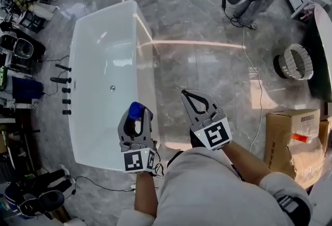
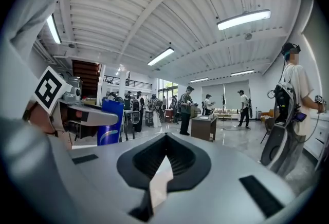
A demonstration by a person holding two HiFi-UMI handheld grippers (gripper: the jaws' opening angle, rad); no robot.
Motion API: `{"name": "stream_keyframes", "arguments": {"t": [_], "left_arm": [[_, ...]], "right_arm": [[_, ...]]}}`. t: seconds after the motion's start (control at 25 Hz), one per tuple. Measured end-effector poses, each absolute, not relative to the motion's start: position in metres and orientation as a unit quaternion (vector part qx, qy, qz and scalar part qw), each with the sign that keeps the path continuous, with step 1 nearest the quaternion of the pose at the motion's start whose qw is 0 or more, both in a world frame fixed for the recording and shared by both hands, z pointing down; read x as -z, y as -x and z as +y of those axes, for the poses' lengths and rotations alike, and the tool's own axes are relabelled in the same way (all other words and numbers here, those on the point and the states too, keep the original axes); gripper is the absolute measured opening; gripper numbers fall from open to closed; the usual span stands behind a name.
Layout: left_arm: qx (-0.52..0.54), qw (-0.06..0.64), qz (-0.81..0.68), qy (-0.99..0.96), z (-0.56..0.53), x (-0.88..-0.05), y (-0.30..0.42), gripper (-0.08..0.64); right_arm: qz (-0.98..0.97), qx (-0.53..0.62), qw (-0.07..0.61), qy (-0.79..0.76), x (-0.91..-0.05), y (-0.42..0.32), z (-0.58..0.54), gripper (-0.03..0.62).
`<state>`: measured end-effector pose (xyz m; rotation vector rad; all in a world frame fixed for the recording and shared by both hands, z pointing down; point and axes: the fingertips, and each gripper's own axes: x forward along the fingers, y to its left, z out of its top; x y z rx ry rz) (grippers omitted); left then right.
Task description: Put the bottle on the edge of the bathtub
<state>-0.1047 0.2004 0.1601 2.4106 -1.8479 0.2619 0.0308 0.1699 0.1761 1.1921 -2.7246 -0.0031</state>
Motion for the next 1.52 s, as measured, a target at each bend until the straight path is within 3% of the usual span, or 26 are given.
{"name": "stream_keyframes", "arguments": {"t": [0.56,1.52], "left_arm": [[-0.083,0.074,-0.580,-0.807,0.099,-0.171,0.052,0.163],[-0.079,0.114,-0.565,-0.813,-0.065,-0.211,0.124,0.163]], "right_arm": [[-0.906,-0.020,0.088,-0.414,-0.190,-0.080,0.083,0.005],[-0.898,-0.047,0.137,-0.416,-0.220,0.009,-0.071,0.005]]}}
